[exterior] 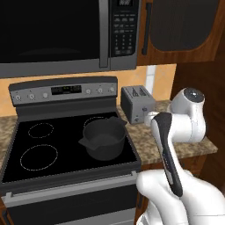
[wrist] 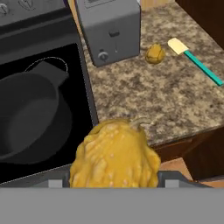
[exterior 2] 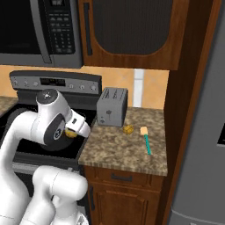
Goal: Put the squash and squash in the pot. Retrieve the spatula and lightly stir the vegetables in the pot.
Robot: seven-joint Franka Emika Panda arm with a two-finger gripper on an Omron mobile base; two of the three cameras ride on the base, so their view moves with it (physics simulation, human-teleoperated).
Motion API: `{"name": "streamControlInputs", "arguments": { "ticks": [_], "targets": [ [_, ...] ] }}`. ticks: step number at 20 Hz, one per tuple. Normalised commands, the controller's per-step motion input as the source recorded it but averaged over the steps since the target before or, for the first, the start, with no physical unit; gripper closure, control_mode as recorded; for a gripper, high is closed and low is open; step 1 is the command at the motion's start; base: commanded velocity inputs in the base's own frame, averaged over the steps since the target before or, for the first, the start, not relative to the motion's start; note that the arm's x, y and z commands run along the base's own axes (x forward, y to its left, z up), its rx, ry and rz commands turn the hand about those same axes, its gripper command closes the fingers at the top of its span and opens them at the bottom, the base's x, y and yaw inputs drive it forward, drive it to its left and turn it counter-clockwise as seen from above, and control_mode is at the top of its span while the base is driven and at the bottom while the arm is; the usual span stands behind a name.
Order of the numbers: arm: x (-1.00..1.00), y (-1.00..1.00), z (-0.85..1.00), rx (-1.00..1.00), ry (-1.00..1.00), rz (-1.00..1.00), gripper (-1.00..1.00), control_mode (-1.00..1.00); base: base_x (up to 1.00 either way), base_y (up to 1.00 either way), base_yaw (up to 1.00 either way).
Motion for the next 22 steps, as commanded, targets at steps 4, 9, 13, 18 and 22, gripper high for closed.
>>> {"name": "streamControlInputs", "arguments": {
  "ticks": [4, 9, 13, 18, 22],
  "targets": [
    [-0.04, 0.88, 1.0, -0.07, -0.05, 0.22, 1.0, -1.0, 0.0, 0.0, 0.0],
    [0.2, 1.0, 0.13, -0.04, 0.06, 0.32, 1.0, -1.0, 0.0, 0.0, 0.0],
    [0.77, 0.71, -0.54, -0.09, 0.03, 0.28, 1.0, -1.0, 0.0, 0.0, 0.0],
    [0.94, 0.24, -1.0, -0.18, 0.11, 0.27, 1.0, -1.0, 0.0, 0.0, 0.0],
    [0.48, 0.34, -0.77, -0.12, 0.06, 0.18, 1.0, -1.0, 0.0, 0.0, 0.0]
  ]
}}
